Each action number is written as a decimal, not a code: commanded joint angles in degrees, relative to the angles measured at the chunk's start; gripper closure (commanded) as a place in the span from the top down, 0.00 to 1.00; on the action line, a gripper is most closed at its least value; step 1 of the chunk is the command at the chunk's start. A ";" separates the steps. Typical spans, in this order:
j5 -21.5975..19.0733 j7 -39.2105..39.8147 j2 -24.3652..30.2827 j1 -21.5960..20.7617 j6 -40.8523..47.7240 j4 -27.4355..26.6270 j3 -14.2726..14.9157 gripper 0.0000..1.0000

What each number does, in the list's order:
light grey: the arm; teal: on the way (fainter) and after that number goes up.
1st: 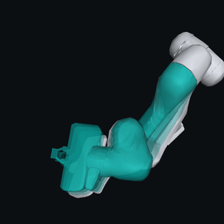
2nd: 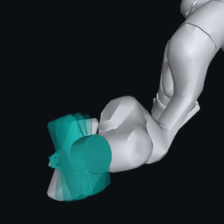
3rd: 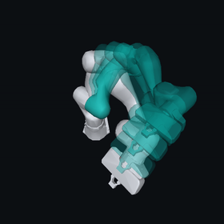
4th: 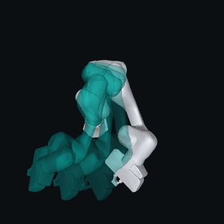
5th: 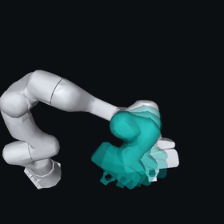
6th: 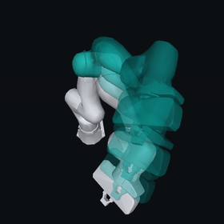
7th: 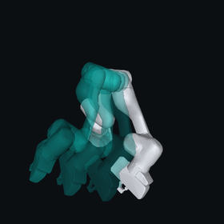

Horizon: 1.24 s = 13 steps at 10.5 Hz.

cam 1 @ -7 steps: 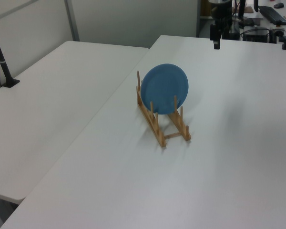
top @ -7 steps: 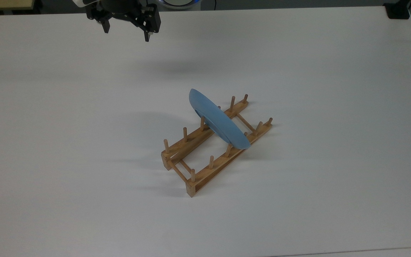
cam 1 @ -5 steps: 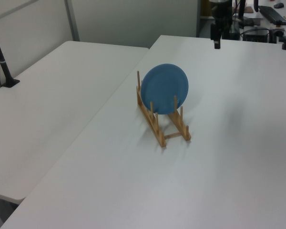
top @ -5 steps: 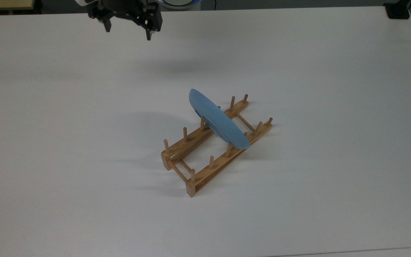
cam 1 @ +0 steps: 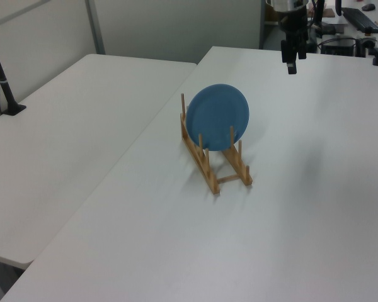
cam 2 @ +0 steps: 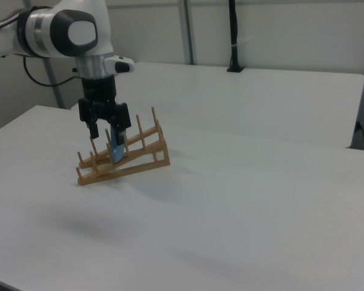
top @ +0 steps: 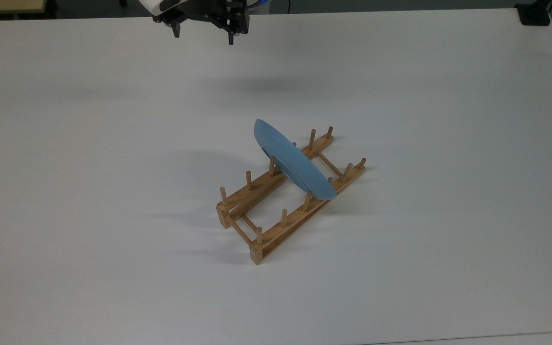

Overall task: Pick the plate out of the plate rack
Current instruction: 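Move the gripper toward the blue plate in the wooden rack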

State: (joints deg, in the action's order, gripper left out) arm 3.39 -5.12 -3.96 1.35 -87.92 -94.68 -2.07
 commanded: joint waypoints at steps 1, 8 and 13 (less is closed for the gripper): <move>-3.29 -0.77 -0.52 0.15 0.83 0.37 -0.21 1.00; -0.23 0.19 -4.83 -1.25 -7.87 3.10 -0.12 1.00; 6.77 0.19 -5.00 -9.42 -20.79 3.01 -0.12 1.00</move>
State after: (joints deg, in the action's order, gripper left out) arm 4.50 -5.12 -8.80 -5.39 -106.59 -92.03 -2.54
